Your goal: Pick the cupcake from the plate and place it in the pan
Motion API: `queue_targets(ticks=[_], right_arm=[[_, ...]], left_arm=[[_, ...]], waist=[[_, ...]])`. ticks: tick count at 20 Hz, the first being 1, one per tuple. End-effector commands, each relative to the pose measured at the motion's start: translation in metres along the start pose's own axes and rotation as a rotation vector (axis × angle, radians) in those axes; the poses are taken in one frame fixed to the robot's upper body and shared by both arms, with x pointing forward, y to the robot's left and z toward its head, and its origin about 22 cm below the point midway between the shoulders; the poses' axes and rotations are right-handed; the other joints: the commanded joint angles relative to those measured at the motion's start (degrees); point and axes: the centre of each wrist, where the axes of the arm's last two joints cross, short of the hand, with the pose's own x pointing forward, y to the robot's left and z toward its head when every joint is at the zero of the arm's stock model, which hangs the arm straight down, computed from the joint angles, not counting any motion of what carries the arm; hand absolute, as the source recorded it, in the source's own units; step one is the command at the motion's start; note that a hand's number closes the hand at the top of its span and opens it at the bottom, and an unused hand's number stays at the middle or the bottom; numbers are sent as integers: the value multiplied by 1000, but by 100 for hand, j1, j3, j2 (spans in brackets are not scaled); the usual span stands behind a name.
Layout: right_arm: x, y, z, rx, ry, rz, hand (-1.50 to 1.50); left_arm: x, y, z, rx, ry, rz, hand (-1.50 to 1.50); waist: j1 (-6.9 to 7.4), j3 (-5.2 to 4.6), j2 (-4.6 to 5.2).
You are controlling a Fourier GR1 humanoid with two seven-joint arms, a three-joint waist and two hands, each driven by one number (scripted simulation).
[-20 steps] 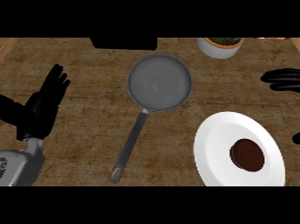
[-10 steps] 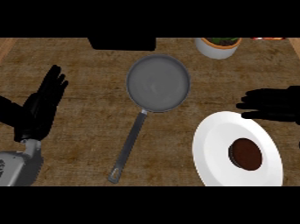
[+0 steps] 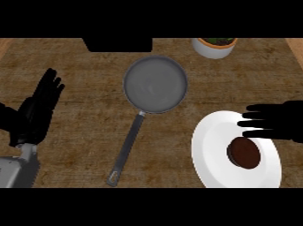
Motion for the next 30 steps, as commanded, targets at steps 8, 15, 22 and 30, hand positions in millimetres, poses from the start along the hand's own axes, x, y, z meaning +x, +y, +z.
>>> queue_targets(ticks=[8,15,22,30], right_arm=[[30,16,-8,-23,2,86,-150],[39,44,-29,30,29,104,-150],[30,31,-36,29,104,104,-150],[7,30,-62,77,77,99,-150]], left_arm=[[-18,-2,6,21,-4,-13,0],[7,-6,2,21,-5,-3,0],[-12,18,-5,2,-1,-9,0],[6,-7,3,-2,0,15,0]], waist=[[-69,-1,-11],[-35,2,-1],[-37,-1,4],[12,1,3]])
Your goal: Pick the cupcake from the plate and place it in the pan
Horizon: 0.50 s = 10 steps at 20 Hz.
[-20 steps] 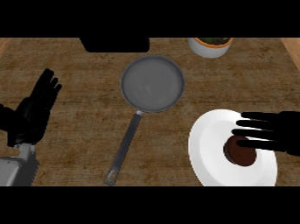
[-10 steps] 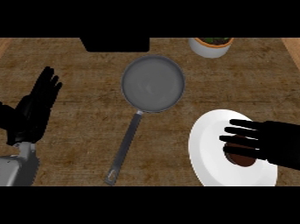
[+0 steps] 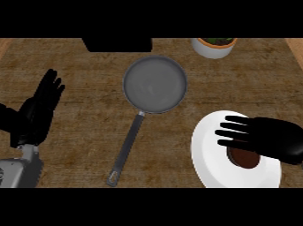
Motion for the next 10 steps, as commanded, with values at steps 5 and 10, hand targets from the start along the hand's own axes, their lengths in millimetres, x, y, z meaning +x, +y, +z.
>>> queue_targets(ticks=[5,10], right_arm=[[4,13,-21,22,-9,-6,-150],[-4,39,-35,-1,-41,-43,-150]], left_arm=[[15,8,-2,3,2,-1,0],[9,-14,-22,12,-3,-10,0]], waist=[[-20,-1,-5],[-28,0,6]])
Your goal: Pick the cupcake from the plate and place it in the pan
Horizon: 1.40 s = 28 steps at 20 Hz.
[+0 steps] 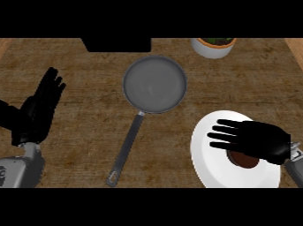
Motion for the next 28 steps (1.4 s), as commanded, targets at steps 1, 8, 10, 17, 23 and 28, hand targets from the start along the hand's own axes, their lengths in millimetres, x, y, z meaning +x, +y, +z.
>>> queue_targets(ticks=[1,8,10,17,23,28], right_arm=[[-3,9,4,2,-29,-26,-150],[8,9,-38,63,-40,-42,-150],[14,17,-40,27,-88,-16,150],[5,23,-46,-15,-145,-30,150],[-9,28,-19,-53,-167,-75,150],[18,-5,-97,-228,207,-261,150]], left_arm=[[-14,12,14,-7,7,-4,0],[-7,19,4,-7,8,-2,0],[2,4,23,-1,-5,-7,0],[5,9,27,-8,25,1,0],[1,-1,3,8,-9,-20,0],[0,6,3,10,5,-3,0]], waist=[[5,-1,-4],[7,-1,-1],[21,1,-7],[28,1,-10],[-17,0,-5],[-51,-18,-16]])
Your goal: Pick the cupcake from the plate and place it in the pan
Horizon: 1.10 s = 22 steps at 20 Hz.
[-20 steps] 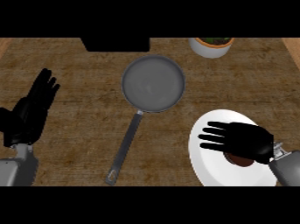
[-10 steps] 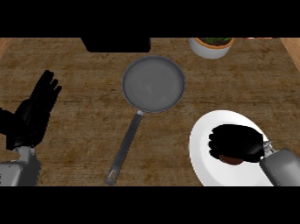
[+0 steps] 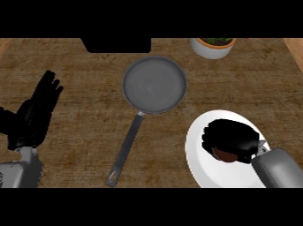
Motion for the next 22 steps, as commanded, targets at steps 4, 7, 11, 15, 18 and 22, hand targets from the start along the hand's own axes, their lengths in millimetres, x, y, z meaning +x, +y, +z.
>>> queue_targets(ticks=[4,7,11,15,18,22], right_arm=[[12,0,-45,-161,508,-281,150],[13,-34,-61,-277,706,-235,150],[9,-87,-64,-425,946,-94,150],[14,-135,-73,-544,1145,-5,150],[17,-163,-81,-602,1294,13,150],[25,-204,-94,-686,1485,8,150]], left_arm=[[0,3,0,13,2,-4,0],[-3,4,1,15,14,-6,0],[-3,-2,0,-7,15,-1,0],[0,-9,-3,-49,5,-4,0],[0,-16,-4,-87,3,-4,0],[8,-28,-10,-143,-16,-11,0]], waist=[[-220,-2,3],[-149,-35,-108],[46,-41,-150],[368,-39,-103],[621,-32,-25],[831,-22,57]])
